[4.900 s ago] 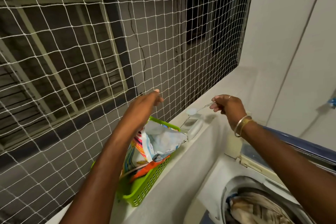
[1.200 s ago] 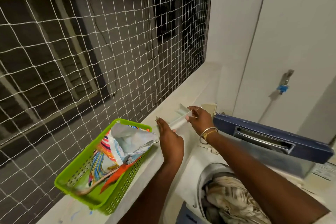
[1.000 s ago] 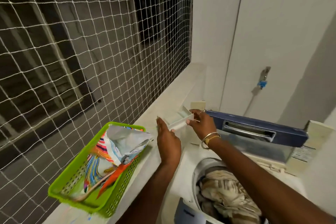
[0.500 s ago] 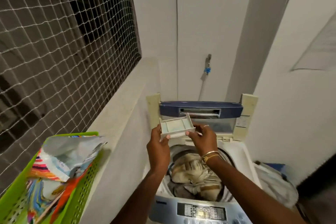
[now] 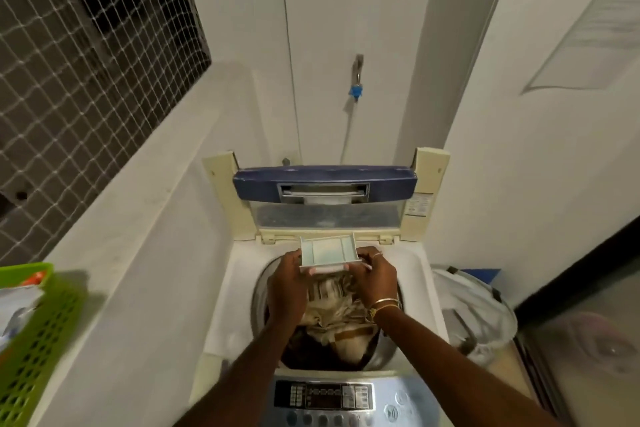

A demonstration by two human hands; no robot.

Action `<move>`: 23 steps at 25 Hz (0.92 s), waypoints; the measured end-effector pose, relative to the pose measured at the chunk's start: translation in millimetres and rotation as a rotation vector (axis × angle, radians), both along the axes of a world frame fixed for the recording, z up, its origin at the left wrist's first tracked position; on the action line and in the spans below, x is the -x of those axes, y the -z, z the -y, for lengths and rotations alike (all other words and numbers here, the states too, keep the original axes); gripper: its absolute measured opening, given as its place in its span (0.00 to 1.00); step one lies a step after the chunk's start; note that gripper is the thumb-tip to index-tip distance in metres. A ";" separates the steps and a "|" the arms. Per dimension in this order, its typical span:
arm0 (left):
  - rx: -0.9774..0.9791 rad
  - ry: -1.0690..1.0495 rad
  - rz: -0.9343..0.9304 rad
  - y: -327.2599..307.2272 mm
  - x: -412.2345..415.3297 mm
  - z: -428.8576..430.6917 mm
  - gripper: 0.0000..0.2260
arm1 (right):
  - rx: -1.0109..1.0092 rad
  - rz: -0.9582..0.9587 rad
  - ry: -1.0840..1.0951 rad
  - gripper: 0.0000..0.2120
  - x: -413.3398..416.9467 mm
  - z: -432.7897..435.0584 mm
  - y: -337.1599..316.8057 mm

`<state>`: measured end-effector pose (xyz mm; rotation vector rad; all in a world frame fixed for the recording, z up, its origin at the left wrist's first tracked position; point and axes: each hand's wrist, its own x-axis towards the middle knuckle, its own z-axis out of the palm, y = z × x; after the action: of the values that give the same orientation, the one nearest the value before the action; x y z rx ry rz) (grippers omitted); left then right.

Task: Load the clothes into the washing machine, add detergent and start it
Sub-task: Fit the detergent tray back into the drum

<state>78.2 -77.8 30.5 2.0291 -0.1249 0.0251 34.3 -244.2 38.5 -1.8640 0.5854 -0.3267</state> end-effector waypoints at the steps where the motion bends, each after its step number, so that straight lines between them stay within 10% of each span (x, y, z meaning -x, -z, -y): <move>1: -0.015 0.005 -0.013 11.8 -7.1 2.7 0.15 | 0.004 -0.015 -0.007 0.12 -2.5 3.7 9.2; 23: 0.039 0.139 -0.266 162.0 -83.9 -0.9 0.20 | 0.102 -0.232 0.067 0.11 -59.1 6.6 137.4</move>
<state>162.2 -76.8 -131.5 1.9611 -0.0957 -0.3256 93.4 -250.8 -98.9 -1.9984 0.8031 -0.1876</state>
